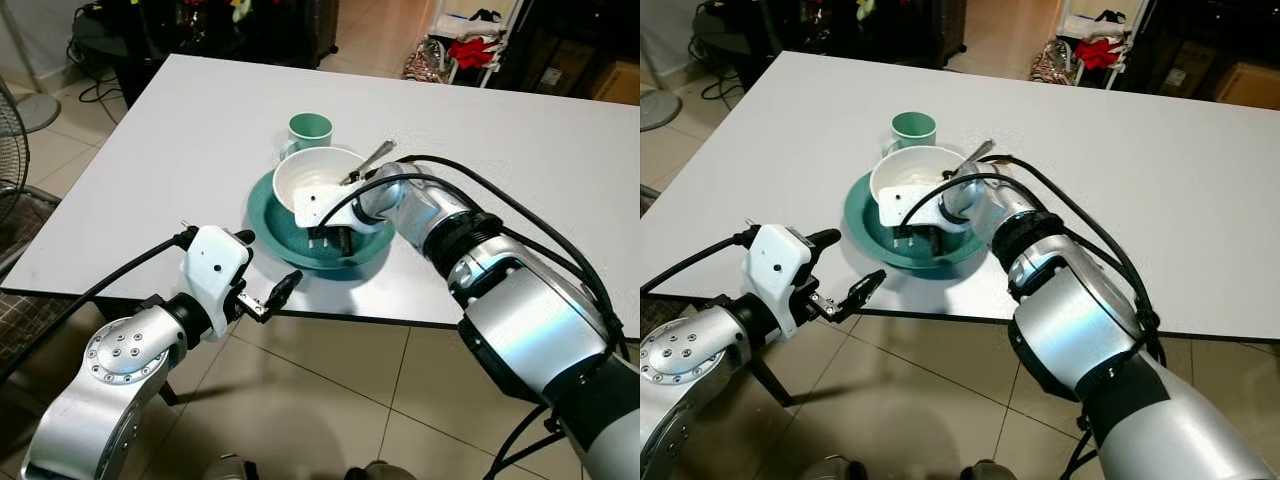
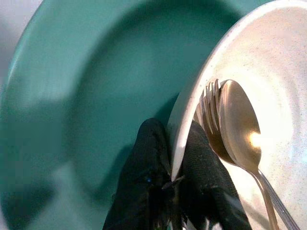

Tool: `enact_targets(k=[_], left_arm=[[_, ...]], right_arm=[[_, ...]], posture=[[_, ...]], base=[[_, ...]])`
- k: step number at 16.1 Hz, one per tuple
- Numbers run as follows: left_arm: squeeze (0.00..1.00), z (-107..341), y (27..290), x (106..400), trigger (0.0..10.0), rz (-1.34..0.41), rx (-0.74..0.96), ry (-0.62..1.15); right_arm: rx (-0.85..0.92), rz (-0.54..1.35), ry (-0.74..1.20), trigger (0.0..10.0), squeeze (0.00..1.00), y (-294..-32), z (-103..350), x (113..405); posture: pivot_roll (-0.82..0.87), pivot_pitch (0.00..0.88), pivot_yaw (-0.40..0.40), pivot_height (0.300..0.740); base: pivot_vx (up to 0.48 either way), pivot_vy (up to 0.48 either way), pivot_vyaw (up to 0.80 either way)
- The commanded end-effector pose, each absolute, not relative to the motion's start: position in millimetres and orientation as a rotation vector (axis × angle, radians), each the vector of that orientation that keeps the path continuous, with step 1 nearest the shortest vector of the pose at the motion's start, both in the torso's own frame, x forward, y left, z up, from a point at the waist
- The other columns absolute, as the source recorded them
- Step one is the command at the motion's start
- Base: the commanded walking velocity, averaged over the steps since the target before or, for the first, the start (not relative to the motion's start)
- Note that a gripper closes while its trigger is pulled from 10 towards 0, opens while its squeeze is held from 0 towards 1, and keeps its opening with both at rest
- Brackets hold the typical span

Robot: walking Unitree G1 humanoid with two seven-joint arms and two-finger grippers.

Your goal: Setting the table

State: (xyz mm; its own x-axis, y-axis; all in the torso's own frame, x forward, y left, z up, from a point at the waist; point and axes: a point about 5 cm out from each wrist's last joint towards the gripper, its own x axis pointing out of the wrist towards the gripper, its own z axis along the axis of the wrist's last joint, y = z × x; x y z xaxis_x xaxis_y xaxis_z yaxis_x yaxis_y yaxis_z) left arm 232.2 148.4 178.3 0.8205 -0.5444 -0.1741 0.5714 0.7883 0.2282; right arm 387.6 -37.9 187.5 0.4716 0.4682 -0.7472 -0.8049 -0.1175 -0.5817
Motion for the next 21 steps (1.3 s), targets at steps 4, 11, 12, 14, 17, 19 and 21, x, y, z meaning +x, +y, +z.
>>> enact_targets(k=[4,11,12,14,17,19,21], left_arm=[[0.0,180.3,148.8,228.8,10.0,-0.598,0.281,0.102],[0.0,182.2,149.0,233.9,10.0,-0.606,0.291,0.09],[0.0,182.1,148.9,234.1,10.0,-0.607,0.291,0.09],[0.0,181.4,148.4,235.2,10.0,-0.612,0.291,0.086],[0.0,180.6,147.8,238.2,10.0,-0.621,0.294,0.08],[0.0,181.2,147.6,240.6,10.0,-0.611,0.285,0.067],[0.0,179.3,149.7,246.0,10.0,-0.506,0.278,0.064]], right_arm=[[-1.26,1.1,0.339,10.0,0.64,-39.9,184.8,388.1],[-1.277,1.21,0.317,10.0,1.0,-49.1,210.1,388.7],[-1.272,1.217,0.309,10.0,1.0,-51.3,214.5,389.1],[-1.279,1.23,0.267,10.0,1.0,-65.6,234.6,390.0],[-1.183,1.228,0.178,10.0,1.0,-86.4,267.0,383.2],[-1.027,1.151,0.093,10.0,1.0,-100.3,283.5,376.5],[-0.845,1.065,0.003,10.0,1.0,-111.3,282.0,365.5]], posture=[[0.03,0.084,-0.098,0.74],[0.03,0.039,-0.085,0.74],[0.03,0.034,-0.084,0.74],[0.02,0.015,-0.075,0.74],[0.01,0.0,-0.054,0.74],[0.0,0.0,-0.046,0.74],[-0.01,0.0,-0.03,0.74]], base=[[0.0,0.0,0.0],[0.0,0.0,0.0],[0.0,0.0,0.0],[0.0,0.0,0.0],[0.0,0.0,0.0],[0.0,0.0,0.0],[0.0,0.0,0.0]])
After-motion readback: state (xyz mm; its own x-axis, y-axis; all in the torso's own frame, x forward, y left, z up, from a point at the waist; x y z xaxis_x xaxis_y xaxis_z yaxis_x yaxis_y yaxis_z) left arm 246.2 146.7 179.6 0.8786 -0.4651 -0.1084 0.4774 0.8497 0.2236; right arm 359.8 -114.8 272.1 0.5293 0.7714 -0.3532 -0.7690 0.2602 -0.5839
